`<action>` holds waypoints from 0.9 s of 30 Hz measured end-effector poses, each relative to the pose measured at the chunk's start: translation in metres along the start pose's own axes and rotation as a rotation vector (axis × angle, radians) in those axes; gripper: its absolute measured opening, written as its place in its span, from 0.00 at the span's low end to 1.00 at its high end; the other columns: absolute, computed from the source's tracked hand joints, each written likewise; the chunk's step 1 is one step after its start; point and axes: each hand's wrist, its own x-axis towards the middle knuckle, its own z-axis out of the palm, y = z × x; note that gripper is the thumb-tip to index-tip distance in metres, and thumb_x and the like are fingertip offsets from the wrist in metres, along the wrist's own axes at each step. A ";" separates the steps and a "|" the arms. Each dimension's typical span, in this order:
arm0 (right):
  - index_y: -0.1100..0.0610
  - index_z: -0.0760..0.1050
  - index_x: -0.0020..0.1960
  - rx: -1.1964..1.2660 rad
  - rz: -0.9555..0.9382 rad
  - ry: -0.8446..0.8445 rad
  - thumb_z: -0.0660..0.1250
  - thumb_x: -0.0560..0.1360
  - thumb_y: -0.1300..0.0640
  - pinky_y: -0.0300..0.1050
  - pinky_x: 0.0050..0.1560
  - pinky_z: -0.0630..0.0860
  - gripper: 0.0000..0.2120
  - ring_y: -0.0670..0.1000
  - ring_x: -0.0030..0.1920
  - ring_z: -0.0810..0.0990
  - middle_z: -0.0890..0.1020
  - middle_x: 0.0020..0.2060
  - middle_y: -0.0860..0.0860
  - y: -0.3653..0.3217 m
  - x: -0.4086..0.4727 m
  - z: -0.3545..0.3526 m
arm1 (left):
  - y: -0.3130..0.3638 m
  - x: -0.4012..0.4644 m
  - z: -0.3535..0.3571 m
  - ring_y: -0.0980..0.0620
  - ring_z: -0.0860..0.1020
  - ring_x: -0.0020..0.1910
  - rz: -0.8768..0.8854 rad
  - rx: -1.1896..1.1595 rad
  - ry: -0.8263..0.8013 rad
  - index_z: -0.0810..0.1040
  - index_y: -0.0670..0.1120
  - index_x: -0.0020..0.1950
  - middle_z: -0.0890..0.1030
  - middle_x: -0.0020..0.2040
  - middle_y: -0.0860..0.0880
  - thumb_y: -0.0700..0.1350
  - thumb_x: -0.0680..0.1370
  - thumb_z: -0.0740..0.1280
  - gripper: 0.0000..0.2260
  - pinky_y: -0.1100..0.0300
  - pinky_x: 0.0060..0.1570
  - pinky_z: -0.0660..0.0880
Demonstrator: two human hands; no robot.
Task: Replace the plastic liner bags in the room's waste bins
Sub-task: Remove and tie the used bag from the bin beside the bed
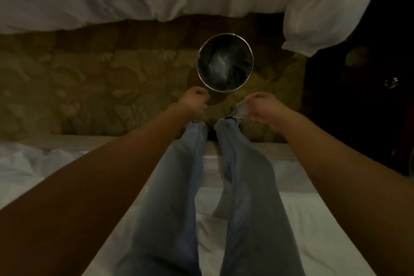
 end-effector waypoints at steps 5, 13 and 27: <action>0.55 0.72 0.60 0.120 0.062 0.070 0.59 0.82 0.61 0.50 0.53 0.78 0.08 0.52 0.44 0.78 0.78 0.47 0.56 0.018 0.125 0.005 | -0.021 0.122 0.034 0.41 0.80 0.52 -0.003 -0.060 0.075 0.71 0.46 0.66 0.79 0.60 0.38 0.45 0.79 0.69 0.17 0.52 0.48 0.76; 0.49 0.53 0.77 0.347 -0.155 0.170 0.67 0.74 0.61 0.54 0.56 0.79 0.37 0.57 0.62 0.76 0.73 0.67 0.55 0.010 0.252 0.020 | -0.044 0.248 0.043 0.43 0.76 0.65 0.114 -0.302 0.197 0.69 0.50 0.74 0.76 0.68 0.46 0.55 0.76 0.68 0.28 0.43 0.66 0.74; 0.46 0.58 0.75 0.368 -0.335 0.175 0.71 0.75 0.53 0.59 0.52 0.82 0.34 0.56 0.56 0.79 0.75 0.62 0.52 -0.003 0.228 0.025 | -0.049 0.229 0.043 0.50 0.77 0.63 0.423 -0.442 0.227 0.70 0.52 0.74 0.78 0.66 0.50 0.57 0.77 0.71 0.27 0.53 0.60 0.78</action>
